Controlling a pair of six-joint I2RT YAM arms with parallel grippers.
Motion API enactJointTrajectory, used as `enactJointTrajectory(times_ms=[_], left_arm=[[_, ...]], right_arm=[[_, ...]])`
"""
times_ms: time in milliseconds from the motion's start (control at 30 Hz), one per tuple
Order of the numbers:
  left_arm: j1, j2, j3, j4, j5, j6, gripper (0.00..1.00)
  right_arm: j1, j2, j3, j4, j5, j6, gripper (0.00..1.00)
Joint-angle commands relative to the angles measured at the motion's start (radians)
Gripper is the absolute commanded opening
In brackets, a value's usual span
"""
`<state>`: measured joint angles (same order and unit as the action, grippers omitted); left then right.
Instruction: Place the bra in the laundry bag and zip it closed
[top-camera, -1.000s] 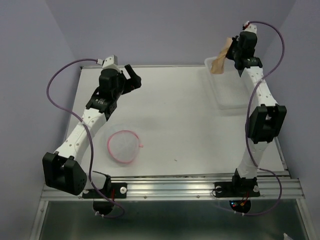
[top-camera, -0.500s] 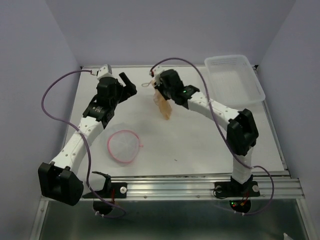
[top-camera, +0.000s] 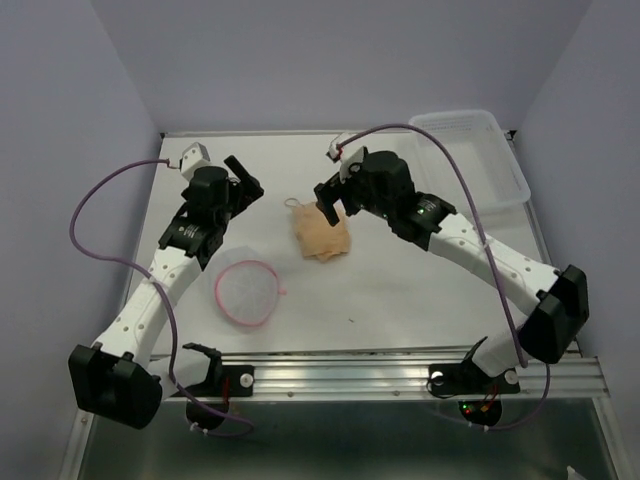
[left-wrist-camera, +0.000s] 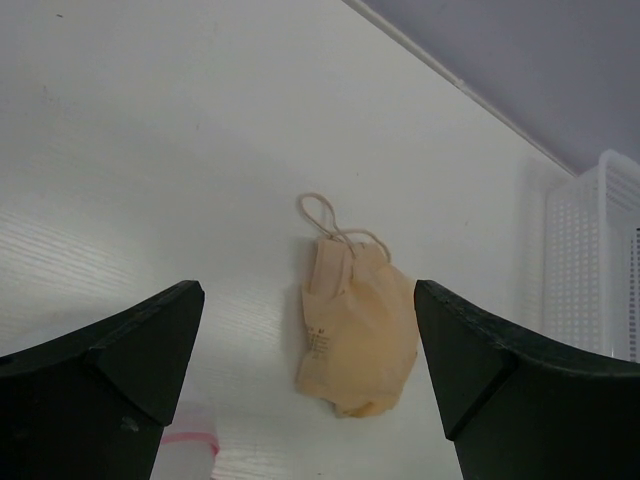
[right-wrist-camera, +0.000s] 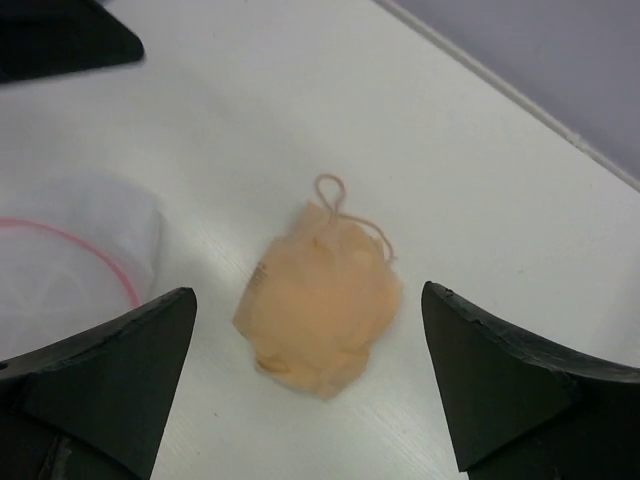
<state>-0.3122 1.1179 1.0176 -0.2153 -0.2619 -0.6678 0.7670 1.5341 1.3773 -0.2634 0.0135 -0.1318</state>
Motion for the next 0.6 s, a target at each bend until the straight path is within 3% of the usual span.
enactJointTrajectory(times_ms=[0, 100, 233, 567], left_arm=[[0.001, 0.040, -0.010, 0.033, 0.056, 0.002, 0.99], [-0.005, 0.092, -0.011, 0.034, 0.128, 0.019, 0.99], [-0.019, 0.141, -0.033, 0.053, 0.156, 0.031, 0.99], [-0.022, 0.272, -0.099, 0.185, 0.367, 0.033, 0.99]], right_arm=[[-0.021, -0.002, -0.035, 0.113, 0.071, 0.161, 1.00], [-0.109, 0.018, -0.052, 0.090, 0.100, 0.308, 1.00], [-0.256, 0.044, -0.096, 0.084, -0.160, 0.474, 1.00], [-0.279, 0.210, -0.083, 0.082, -0.293, 0.430, 1.00]])
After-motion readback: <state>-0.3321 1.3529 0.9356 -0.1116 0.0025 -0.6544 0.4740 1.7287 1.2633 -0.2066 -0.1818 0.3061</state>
